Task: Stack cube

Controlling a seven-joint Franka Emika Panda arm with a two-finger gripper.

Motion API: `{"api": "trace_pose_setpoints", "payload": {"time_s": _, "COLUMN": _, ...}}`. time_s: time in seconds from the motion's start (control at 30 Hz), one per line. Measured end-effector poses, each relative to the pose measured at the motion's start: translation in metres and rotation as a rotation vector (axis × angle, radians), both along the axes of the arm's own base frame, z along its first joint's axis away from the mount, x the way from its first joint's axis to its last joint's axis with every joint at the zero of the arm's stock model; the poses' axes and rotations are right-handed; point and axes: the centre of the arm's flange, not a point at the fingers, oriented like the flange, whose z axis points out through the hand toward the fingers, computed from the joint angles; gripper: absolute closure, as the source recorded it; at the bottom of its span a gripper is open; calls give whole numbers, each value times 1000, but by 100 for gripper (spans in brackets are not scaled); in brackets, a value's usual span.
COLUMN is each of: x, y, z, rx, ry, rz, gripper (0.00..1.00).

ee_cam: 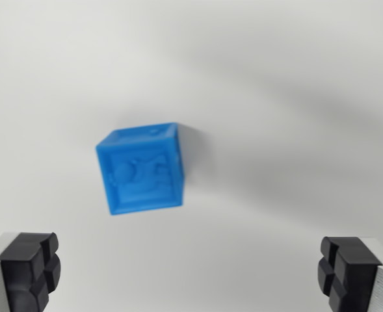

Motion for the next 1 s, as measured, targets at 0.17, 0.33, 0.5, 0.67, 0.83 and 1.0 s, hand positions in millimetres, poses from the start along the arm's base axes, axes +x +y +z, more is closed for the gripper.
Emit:
{"api": "trace_pose_setpoints", "payload": {"time_s": 0.17, "x": -11, "y": 12, "z": -14, "rx": 3, "ry": 5, "rz": 24, "gripper": 0}}
{"api": "trace_pose_setpoints", "payload": {"time_s": 0.33, "x": -22, "y": 24, "z": -27, "rx": 7, "ry": 10, "rz": 47, "gripper": 0}}
{"api": "trace_pose_setpoints", "payload": {"time_s": 0.5, "x": -23, "y": 27, "z": -45, "rx": 11, "ry": 10, "rz": 46, "gripper": 0}}
{"api": "trace_pose_setpoints", "payload": {"time_s": 0.67, "x": -24, "y": 25, "z": -72, "rx": 11, "ry": 17, "rz": 43, "gripper": 0}}
{"api": "trace_pose_setpoints", "payload": {"time_s": 0.83, "x": -24, "y": 25, "z": -88, "rx": 11, "ry": 13, "rz": 44, "gripper": 0}}
{"api": "trace_pose_setpoints", "payload": {"time_s": 1.0, "x": -24, "y": 25, "z": -107, "rx": 11, "ry": 15, "rz": 44, "gripper": 0}}
